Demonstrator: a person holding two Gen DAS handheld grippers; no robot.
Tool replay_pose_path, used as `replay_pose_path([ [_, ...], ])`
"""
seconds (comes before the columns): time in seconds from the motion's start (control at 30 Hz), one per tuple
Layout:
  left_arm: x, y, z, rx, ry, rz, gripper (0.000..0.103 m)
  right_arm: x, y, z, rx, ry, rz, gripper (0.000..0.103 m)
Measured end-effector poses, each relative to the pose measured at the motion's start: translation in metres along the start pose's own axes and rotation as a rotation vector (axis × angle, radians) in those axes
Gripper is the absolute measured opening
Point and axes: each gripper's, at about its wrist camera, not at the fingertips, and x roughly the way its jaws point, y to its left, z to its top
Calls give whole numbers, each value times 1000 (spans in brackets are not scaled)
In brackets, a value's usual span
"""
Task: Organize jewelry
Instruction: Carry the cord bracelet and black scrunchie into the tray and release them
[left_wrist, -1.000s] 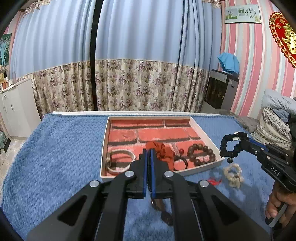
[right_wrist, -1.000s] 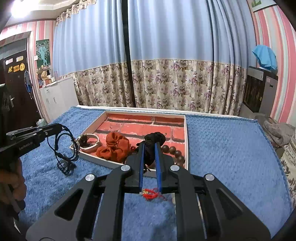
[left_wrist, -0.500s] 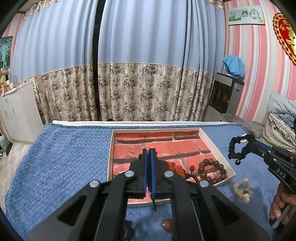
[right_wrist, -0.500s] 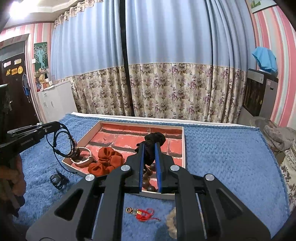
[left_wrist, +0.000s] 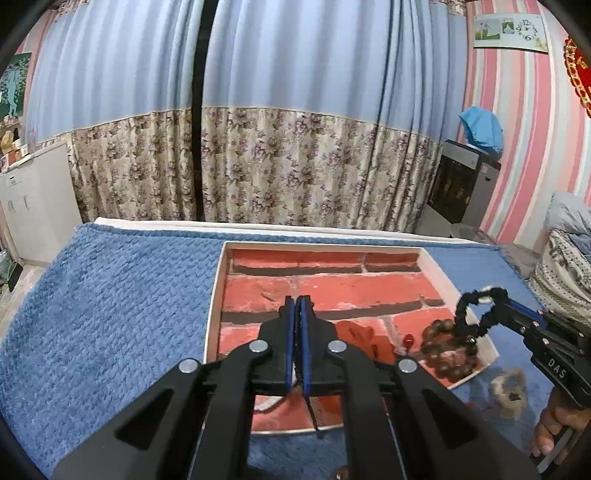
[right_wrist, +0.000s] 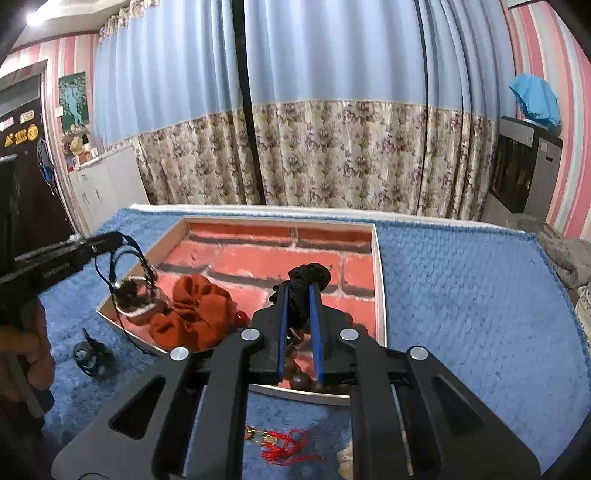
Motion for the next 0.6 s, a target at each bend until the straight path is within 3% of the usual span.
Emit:
replay_pose_path([
  [0.6,44,21,-20,-15,50,40,4,51,-6,-28,-5,94,-70,12],
])
